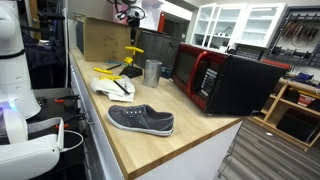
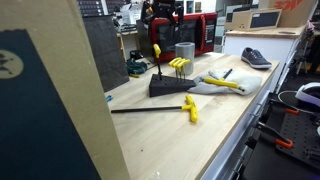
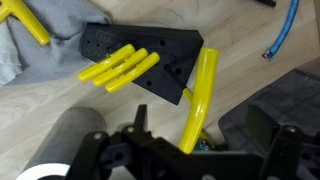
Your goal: Remove one black object furthest from you from the black stand
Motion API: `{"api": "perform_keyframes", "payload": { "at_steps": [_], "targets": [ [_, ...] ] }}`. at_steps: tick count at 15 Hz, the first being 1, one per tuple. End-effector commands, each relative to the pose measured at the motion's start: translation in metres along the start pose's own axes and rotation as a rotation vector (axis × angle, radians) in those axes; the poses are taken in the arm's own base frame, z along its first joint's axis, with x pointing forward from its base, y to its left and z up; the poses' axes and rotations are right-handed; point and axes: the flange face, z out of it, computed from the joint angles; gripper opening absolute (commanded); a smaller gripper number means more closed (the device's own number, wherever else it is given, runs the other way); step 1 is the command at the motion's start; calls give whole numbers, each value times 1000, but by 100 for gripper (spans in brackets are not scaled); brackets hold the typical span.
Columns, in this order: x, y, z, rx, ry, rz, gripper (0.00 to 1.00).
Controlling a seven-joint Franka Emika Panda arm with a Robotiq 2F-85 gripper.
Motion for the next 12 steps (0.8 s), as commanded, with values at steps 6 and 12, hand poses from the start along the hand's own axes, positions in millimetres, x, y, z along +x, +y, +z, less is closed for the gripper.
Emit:
{"api": "perform_keyframes", "payload": {
  "at_steps": [6,12],
  "targets": [
    [11,-26,42,-78,12,81,100],
    [7,-32,54,-98,13,85,49]
  ]
}}
